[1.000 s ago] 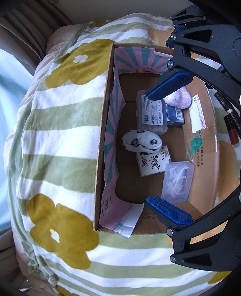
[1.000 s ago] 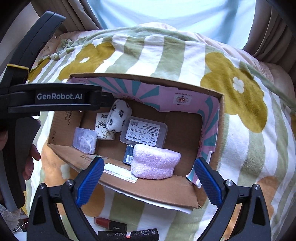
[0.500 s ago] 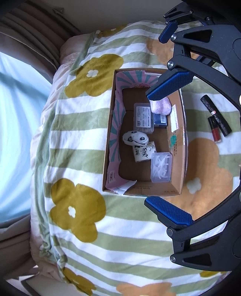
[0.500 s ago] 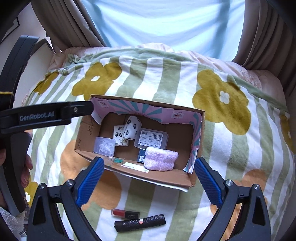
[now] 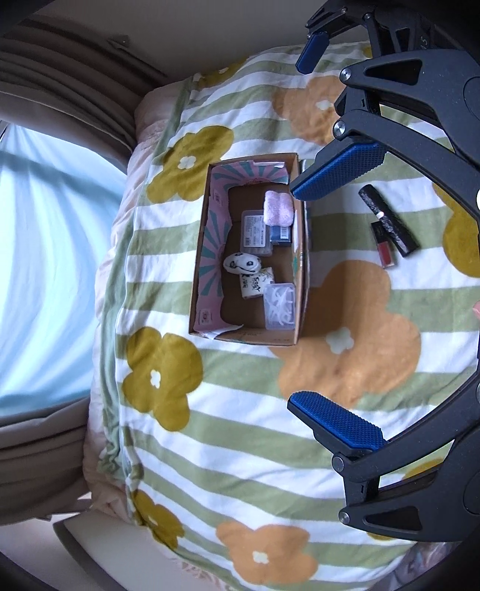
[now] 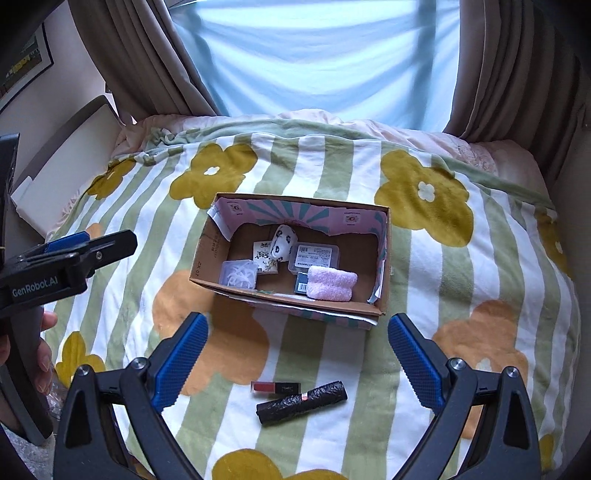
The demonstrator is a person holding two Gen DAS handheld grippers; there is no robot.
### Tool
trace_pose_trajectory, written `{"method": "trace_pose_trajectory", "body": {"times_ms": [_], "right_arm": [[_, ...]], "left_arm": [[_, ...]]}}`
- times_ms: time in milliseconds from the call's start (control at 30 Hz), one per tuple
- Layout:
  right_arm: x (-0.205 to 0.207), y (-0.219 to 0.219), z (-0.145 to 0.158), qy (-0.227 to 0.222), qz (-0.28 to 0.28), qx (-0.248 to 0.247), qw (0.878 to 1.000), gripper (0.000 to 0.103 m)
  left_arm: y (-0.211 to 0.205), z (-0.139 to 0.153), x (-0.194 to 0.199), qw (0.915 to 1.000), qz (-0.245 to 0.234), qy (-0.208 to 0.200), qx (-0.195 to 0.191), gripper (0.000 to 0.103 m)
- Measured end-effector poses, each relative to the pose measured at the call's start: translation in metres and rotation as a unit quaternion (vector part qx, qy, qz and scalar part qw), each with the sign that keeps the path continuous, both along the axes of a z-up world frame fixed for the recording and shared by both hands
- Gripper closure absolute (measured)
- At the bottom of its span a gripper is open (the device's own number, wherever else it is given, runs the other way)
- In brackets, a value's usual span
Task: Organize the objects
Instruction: 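Withdraw both tools from the box back toward the lipstick and black roll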
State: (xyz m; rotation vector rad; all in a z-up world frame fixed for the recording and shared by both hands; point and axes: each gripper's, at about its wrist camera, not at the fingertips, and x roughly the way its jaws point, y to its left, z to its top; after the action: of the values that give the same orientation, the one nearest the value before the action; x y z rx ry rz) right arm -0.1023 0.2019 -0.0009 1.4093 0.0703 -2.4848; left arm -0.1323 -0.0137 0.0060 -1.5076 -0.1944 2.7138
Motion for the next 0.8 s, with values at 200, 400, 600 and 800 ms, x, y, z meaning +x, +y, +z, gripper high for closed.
{"method": "trace_pose_trajectory", "body": {"times_ms": [200, 400, 600, 800], "right_arm": [[0.036, 0.006, 0.004, 0.009, -0.035, 0.009, 0.999, 0.006], [0.066, 0.008, 0.001, 0.011, -0.068, 0.004, 0.998, 0.006], [0.079, 0.011, 0.003, 0.013, -0.080, -0.001, 0.997, 0.006], [0.085, 0.019, 0.008, 0.014, -0.105, -0.012, 0.994, 0.006]], "left_arm": [[-0.003, 0.000, 0.046, 0.9999, 0.002, 0.000, 0.010, 0.000], [-0.001, -0.009, 0.087, 0.9999, -0.010, -0.009, 0.002, 0.001], [-0.001, -0.014, 0.103, 0.9996, -0.023, -0.015, 0.008, 0.003], [-0.001, -0.007, 0.102, 0.9994, -0.031, -0.009, 0.013, 0.003]]}}
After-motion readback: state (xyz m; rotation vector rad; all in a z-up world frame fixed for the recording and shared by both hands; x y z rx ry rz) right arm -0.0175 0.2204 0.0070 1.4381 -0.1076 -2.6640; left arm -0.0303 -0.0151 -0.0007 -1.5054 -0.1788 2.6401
